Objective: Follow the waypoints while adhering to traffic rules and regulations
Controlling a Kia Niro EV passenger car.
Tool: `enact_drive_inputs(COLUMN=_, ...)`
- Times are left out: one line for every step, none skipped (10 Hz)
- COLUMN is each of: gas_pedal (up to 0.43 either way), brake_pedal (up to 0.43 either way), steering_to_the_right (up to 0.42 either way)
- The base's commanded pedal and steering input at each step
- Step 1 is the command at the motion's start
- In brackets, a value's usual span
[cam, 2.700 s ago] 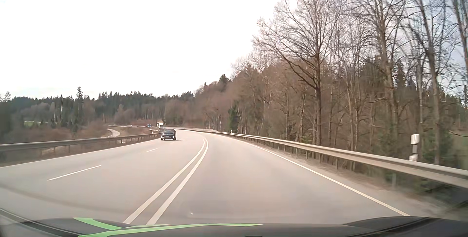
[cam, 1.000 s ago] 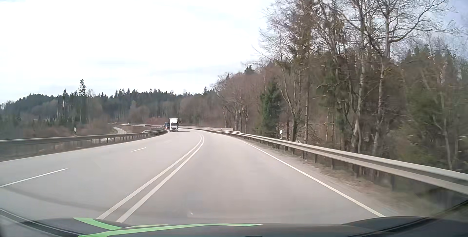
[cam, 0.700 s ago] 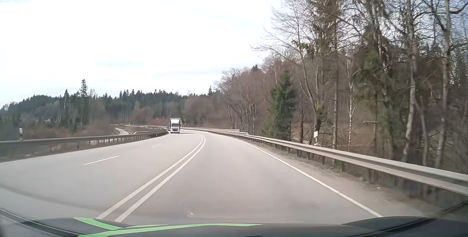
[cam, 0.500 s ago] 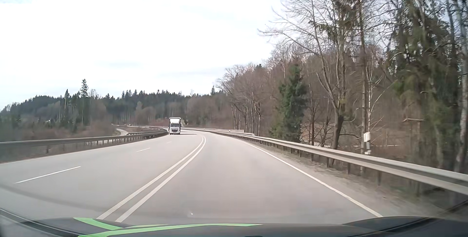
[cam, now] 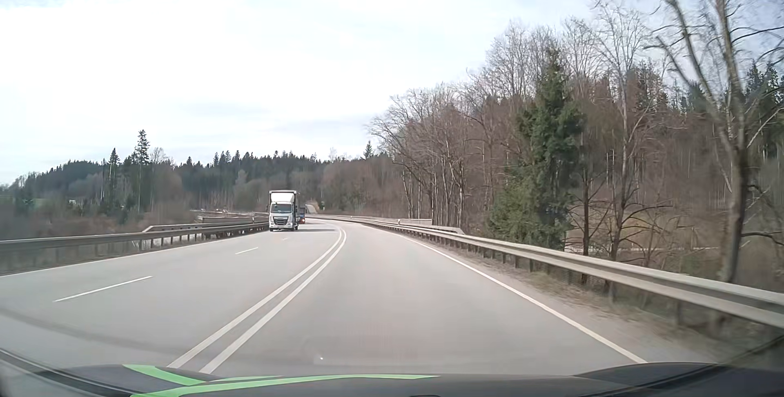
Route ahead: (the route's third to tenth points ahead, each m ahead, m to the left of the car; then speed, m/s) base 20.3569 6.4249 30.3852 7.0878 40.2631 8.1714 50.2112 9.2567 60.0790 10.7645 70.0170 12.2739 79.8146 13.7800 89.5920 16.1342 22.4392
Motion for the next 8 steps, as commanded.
enact_drive_inputs(gas_pedal=0.157, brake_pedal=0.0, steering_to_the_right=-0.013)
enact_drive_inputs(gas_pedal=0.157, brake_pedal=0.0, steering_to_the_right=-0.013)
enact_drive_inputs(gas_pedal=0.157, brake_pedal=0.0, steering_to_the_right=-0.013)
enact_drive_inputs(gas_pedal=0.157, brake_pedal=0.0, steering_to_the_right=-0.013)
enact_drive_inputs(gas_pedal=0.157, brake_pedal=0.0, steering_to_the_right=-0.013)
enact_drive_inputs(gas_pedal=0.157, brake_pedal=0.0, steering_to_the_right=-0.013)
enact_drive_inputs(gas_pedal=0.157, brake_pedal=0.0, steering_to_the_right=-0.013)
enact_drive_inputs(gas_pedal=0.157, brake_pedal=0.0, steering_to_the_right=-0.013)
